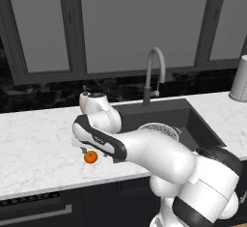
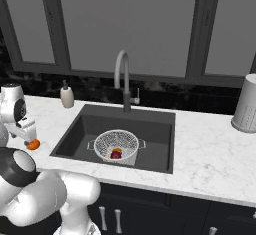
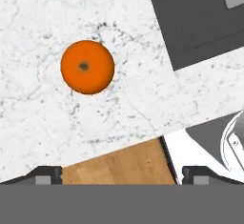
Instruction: Put the colander in the sink, put the orange, tangerine, pear in the colander, and turn on the sink faucet and pour water over the colander.
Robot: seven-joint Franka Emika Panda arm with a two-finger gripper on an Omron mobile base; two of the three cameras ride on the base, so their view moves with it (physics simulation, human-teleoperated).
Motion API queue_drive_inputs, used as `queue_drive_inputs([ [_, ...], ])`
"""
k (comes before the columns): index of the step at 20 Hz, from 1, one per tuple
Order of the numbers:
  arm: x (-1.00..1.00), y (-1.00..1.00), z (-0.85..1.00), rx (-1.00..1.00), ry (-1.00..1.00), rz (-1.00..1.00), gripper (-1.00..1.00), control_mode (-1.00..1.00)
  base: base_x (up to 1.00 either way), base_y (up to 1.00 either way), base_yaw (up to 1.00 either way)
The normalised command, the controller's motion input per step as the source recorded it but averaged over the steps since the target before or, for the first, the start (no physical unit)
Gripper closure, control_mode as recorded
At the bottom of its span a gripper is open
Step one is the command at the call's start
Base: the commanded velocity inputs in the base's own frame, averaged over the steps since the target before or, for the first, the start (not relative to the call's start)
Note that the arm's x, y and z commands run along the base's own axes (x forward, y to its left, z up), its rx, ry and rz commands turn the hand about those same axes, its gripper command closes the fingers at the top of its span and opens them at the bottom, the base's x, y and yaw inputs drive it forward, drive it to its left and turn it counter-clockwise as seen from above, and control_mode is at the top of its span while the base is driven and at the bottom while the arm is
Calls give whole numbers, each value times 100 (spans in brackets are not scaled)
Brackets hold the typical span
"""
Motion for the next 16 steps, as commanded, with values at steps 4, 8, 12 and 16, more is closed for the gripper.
queue_drive_inputs([
  [4,35,0,-36,-1,1,0,-100,-100,0,0,0],
  [8,27,0,-50,0,0,0,-100,-100,0,0,0],
  [12,23,3,-46,0,0,0,-100,-100,0,0,0],
  [16,25,6,-35,0,0,0,-100,-100,0,0,0],
])
